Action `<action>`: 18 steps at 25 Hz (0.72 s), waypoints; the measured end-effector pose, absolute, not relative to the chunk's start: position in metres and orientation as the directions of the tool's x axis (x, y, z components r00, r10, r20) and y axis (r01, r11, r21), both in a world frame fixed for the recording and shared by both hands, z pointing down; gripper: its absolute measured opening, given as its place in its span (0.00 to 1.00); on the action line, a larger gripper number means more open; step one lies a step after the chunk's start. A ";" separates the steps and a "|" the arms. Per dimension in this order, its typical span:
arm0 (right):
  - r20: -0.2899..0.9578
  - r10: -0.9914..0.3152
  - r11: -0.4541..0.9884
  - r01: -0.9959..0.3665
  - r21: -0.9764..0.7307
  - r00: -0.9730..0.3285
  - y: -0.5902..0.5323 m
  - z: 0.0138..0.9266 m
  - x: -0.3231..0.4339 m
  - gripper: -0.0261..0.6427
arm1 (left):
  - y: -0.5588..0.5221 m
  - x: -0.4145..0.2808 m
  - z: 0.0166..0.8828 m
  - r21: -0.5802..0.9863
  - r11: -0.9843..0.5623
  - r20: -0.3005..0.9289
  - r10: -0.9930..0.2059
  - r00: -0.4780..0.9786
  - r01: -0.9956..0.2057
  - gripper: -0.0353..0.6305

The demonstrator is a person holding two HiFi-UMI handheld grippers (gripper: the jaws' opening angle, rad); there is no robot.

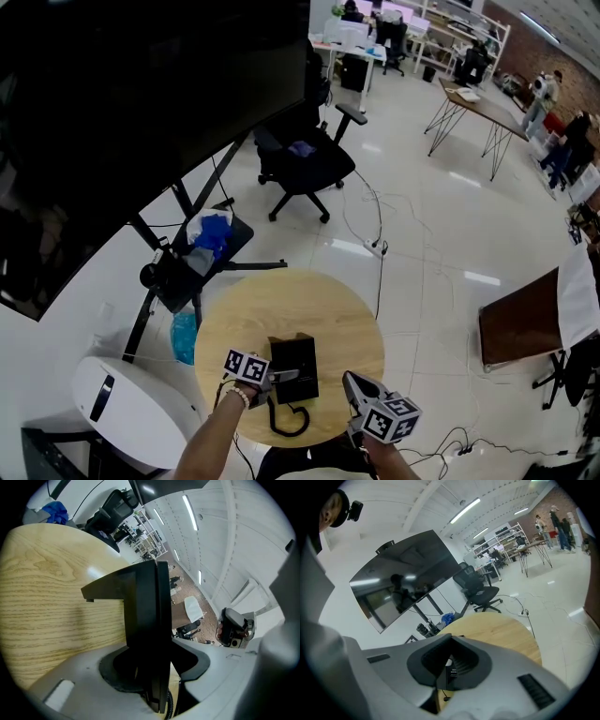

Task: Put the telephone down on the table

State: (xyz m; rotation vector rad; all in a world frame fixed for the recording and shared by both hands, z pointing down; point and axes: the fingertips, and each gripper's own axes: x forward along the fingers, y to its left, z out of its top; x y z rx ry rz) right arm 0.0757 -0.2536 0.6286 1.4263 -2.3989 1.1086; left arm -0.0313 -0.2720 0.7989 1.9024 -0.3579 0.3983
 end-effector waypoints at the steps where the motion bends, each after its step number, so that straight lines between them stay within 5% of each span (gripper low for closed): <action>1: 0.458 -0.703 0.282 -0.805 -0.522 -0.543 -0.254 0.628 0.075 0.05 | -0.272 -0.033 0.801 0.825 -0.352 0.451 -0.061 0.890 -0.442 0.35; 16: 0.461 -0.697 0.284 -0.802 -0.526 -0.549 -0.253 0.629 0.069 0.05 | -0.273 -0.041 0.811 0.805 -0.344 0.491 -0.069 0.868 -0.483 0.41; 18: 0.462 -0.696 0.284 -0.802 -0.526 -0.550 -0.252 0.630 0.069 0.05 | -0.274 -0.045 0.816 0.790 -0.339 0.515 -0.083 0.853 -0.510 0.49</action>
